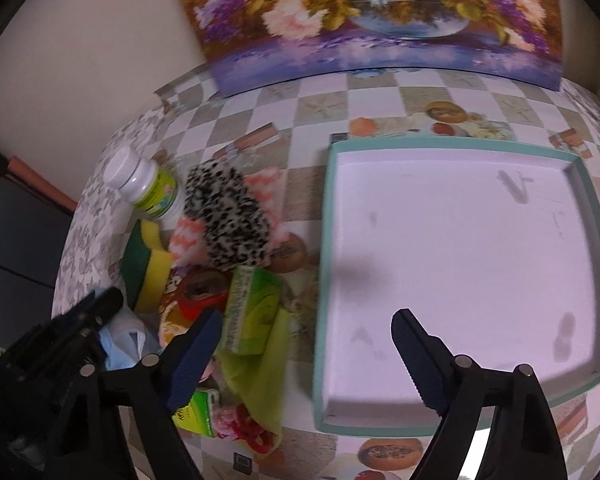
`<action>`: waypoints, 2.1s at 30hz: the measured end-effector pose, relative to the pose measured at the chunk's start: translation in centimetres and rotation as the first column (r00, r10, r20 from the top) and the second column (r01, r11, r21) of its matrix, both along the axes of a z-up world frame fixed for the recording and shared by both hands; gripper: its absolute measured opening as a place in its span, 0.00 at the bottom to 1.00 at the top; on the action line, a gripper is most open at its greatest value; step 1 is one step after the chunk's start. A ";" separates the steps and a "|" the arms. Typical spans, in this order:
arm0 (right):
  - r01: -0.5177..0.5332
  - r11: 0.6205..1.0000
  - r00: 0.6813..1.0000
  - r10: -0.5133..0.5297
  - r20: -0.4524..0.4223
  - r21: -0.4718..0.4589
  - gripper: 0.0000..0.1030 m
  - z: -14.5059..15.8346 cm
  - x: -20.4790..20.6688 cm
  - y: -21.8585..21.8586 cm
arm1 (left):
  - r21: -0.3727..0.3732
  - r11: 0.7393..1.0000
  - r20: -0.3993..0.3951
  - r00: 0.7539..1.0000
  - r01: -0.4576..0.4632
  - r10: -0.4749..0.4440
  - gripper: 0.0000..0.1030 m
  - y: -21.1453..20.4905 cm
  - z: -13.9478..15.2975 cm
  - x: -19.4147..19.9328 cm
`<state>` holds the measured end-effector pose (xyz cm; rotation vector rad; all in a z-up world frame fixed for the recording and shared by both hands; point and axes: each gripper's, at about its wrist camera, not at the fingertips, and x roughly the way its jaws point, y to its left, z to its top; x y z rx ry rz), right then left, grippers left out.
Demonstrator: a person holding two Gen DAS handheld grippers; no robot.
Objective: Organize soft objects
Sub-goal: 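Lift the blue mask with the left tool while the right tool grasps the green box, then carry mask and green box to the white tray and release both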
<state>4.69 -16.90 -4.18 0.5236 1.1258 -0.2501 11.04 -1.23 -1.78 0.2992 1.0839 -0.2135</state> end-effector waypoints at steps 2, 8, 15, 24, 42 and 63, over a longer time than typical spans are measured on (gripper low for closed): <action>-0.026 1.000 1.000 0.026 -0.002 0.007 0.84 -0.3 0.5 0.8 | -0.023 1.000 0.010 1.000 -0.014 0.014 0.16 0.5 0.6 0.0; -0.086 0.996 0.996 0.086 -0.009 0.017 0.79 -1.4 1.7 2.5 | -0.070 0.996 0.049 0.997 -0.053 0.056 0.16 1.8 2.0 0.1; -0.120 0.992 0.992 0.121 -0.030 0.027 0.63 -3.2 3.0 4.0 | -0.069 0.996 0.053 0.997 -0.060 0.064 0.16 2.0 1.9 0.2; -0.101 0.994 0.994 0.103 -0.037 0.050 0.30 -4.3 3.2 3.9 | -0.055 0.997 0.042 0.997 -0.063 0.065 0.16 2.2 1.2 0.4; -0.037 0.999 0.990 0.032 0.134 0.031 0.23 4.2 0.4 1.0 | -0.100 0.992 0.156 0.983 -0.081 0.096 0.16 2.7 5.4 -0.8; 0.264 0.963 0.956 -0.256 0.141 -0.044 0.23 7.7 -7.5 -11.2 | -0.112 0.984 0.296 0.950 0.140 -0.101 0.16 -7.0 12.7 -6.9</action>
